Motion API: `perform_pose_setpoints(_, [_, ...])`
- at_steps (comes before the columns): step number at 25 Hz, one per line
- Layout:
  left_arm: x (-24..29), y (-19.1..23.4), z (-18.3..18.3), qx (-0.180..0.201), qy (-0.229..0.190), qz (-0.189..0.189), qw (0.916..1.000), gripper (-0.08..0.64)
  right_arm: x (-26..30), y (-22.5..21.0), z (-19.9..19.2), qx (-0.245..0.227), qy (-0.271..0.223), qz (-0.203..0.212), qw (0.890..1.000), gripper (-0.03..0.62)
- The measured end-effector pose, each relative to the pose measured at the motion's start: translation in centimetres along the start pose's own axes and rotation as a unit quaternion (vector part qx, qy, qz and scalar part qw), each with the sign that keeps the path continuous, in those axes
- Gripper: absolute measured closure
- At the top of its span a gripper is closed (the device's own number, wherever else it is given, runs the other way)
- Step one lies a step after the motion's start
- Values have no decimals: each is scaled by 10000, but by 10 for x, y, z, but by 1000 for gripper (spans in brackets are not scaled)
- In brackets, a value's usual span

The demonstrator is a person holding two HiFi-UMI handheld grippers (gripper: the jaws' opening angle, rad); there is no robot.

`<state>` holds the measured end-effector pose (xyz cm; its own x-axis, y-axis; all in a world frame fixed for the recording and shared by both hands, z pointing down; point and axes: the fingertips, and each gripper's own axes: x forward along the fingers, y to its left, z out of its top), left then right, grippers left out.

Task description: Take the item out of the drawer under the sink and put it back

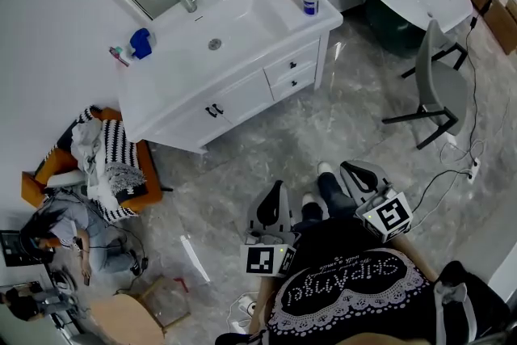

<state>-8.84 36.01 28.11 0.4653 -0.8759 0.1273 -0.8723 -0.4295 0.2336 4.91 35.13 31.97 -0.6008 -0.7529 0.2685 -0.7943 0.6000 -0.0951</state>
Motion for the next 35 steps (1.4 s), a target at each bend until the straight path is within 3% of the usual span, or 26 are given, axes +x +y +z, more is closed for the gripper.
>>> perform_pose_setpoints(8, [52,8,10,81,-171,176,9997,555,29,-51,18,-95,-150,127,9998,574])
perform_pose_setpoints(13, [80,10,24,567,-395,224,9974,556,46,-79,37,-92,-369,241,9990,574])
perform_pose_setpoints(20, [110,-3,44,715,-727,269,9944,555,58,-114,42,-65,-355,341,9988,574])
perform_pose_setpoints(31, [140,-45,47,487,-1036,130,9933,556,52,-149,38,-60,-492,548,9973,573])
perform_pose_setpoints(35, [148,-47,44,444,-783,153,9958,556,50,-156,35,-48,-517,509,9974,572])
